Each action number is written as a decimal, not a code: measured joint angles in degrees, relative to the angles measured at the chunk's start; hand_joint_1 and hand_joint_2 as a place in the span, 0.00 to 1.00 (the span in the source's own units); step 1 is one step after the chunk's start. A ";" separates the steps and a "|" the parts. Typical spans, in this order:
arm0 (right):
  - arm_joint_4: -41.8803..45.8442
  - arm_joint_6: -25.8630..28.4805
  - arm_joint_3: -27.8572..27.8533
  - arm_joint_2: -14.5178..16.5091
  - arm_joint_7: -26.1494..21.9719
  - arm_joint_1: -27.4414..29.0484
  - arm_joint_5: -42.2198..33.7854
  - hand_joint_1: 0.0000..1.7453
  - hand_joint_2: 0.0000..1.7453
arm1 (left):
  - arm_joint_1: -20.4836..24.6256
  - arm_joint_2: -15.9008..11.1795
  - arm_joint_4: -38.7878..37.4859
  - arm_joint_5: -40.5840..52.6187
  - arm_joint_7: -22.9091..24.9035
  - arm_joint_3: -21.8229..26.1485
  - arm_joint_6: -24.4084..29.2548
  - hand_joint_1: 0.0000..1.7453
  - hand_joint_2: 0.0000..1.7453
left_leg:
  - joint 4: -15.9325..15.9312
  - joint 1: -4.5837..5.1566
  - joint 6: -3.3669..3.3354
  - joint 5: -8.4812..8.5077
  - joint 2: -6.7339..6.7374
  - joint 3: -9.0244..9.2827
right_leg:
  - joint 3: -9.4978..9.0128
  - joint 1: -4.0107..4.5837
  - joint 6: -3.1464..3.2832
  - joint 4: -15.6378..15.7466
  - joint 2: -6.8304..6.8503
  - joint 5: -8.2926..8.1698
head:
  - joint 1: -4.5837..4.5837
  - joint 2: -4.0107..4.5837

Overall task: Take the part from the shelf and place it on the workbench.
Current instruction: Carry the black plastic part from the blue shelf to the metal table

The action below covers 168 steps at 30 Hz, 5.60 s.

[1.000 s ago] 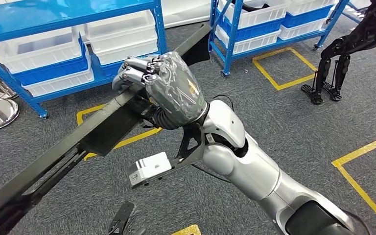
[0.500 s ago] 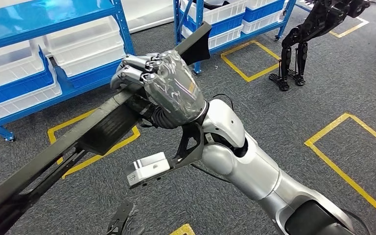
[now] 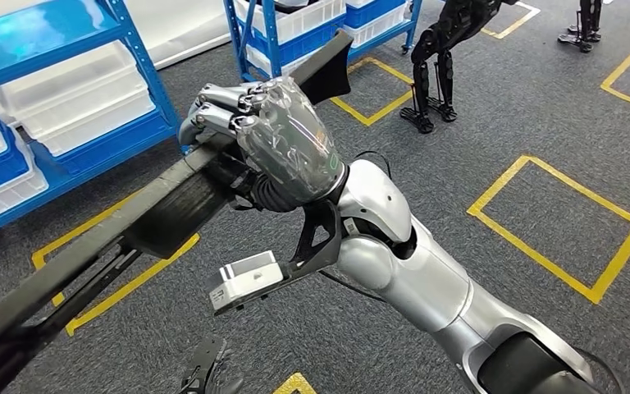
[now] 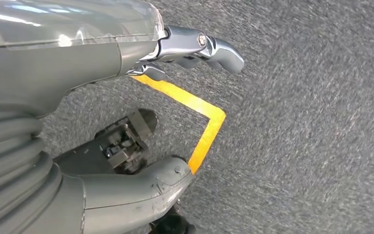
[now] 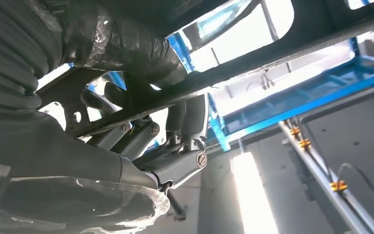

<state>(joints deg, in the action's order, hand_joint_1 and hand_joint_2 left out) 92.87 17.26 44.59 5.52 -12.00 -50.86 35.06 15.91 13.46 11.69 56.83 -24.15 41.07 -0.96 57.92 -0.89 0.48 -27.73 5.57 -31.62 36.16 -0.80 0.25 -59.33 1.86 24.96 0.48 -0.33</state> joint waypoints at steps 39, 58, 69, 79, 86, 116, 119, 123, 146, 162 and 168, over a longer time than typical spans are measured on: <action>-3.27 2.32 1.47 3.09 -3.52 3.23 -1.38 1.00 1.00 | -1.84 -2.11 0.04 -3.17 -3.05 1.43 0.36 0.00 1.00 | 11.12 -0.22 -0.45 -3.06 -6.04 -5.53 | 0.64 0.30 1.29 -0.40 -5.91 -0.69 | -0.13 0.00; -4.46 3.22 1.62 3.75 -3.23 3.11 -0.71 1.00 1.00 | -1.24 -2.19 0.04 -2.77 -0.72 1.45 -3.28 0.00 1.00 | -0.05 0.67 -1.29 0.70 -0.08 -0.46 | 0.65 0.58 -0.56 -0.13 1.78 -0.37 | -0.17 0.00; -4.24 3.20 1.62 3.73 -2.54 3.37 0.21 1.00 1.00 | -1.56 -2.16 0.04 -3.07 0.70 1.35 -5.84 0.00 1.00 | 13.19 0.13 -0.26 -4.38 -5.58 -6.56 | 0.66 0.66 1.48 -0.02 -5.62 -0.91 | -0.15 0.00; -3.73 3.12 1.62 3.60 -2.41 3.08 0.42 1.00 1.00 | -0.78 -1.91 0.07 -2.91 0.33 0.85 -5.39 0.00 1.00 | -1.07 0.10 -2.65 1.85 -6.74 -0.38 | 3.86 0.49 -0.86 -5.22 -4.45 2.03 | -0.18 0.00; -3.66 2.62 1.62 3.33 -2.10 3.13 0.96 1.00 1.00 | -1.02 -1.90 0.07 -3.20 0.15 0.81 -4.67 0.00 1.00 | -0.56 0.38 -2.37 1.14 -1.61 -0.37 | 2.99 0.06 -1.58 -5.36 -0.03 0.80 | -0.20 0.00; -3.42 2.11 1.62 3.47 -1.81 2.17 1.21 1.00 1.00 | -0.55 -1.13 0.07 -3.43 -0.07 0.79 -4.09 0.00 1.00 | 0.32 0.25 -2.75 1.76 -1.96 -1.73 | 3.93 0.24 -1.35 -8.45 -1.03 2.56 | -0.28 0.00; -3.38 2.10 1.62 3.56 -1.81 2.01 1.23 1.00 1.00 | -0.46 -1.13 0.07 -3.43 -0.06 0.79 -4.09 0.00 1.00 | 0.53 0.65 -2.20 1.35 -0.45 -1.54 | -0.56 1.08 -0.51 -0.04 1.45 0.26 | -0.26 0.00; -3.35 2.09 1.62 3.60 -1.81 1.91 1.25 1.00 1.00 | -0.18 -1.10 0.07 -3.43 -0.07 0.77 -4.09 0.00 1.00 | 1.36 0.53 -1.04 0.29 -0.52 -1.53 | -0.62 0.90 0.72 0.83 -0.51 -0.13 | -0.24 0.00; -3.36 2.02 1.62 3.54 -1.79 1.62 1.26 1.00 1.00 | -0.39 -1.37 0.07 -3.39 -0.10 0.76 -4.03 0.00 1.00 | 1.04 -0.17 -2.45 1.45 -2.33 -2.14 | 5.95 0.36 -1.35 -11.10 -1.66 3.13 | -0.39 0.00; -3.28 2.00 1.62 3.69 -1.81 1.70 1.26 1.00 1.00 | -0.58 -1.47 0.07 -3.37 -0.09 0.74 -3.76 0.00 1.00 | 9.69 -0.33 0.13 -1.73 -6.31 -5.44 | -0.07 0.52 1.22 0.18 -6.03 -0.66 | -0.33 0.00; -3.27 2.19 1.62 3.36 -1.79 2.14 1.34 1.00 1.00 | -0.57 -1.50 0.07 -3.31 -0.06 0.69 -3.57 0.00 1.00 | 1.40 -0.57 -1.02 1.16 -8.34 -1.91 | 1.23 0.41 -0.79 -0.41 -8.46 -0.97 | -0.37 0.00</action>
<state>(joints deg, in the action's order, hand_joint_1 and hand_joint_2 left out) 89.60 19.45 46.21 8.88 -13.79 -48.73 36.41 15.34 11.96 11.76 53.52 -24.21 41.76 -4.52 59.32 -1.46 -0.54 -26.57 -2.77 -33.53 37.38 -0.39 -0.54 -59.74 -6.60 23.99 0.11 -0.33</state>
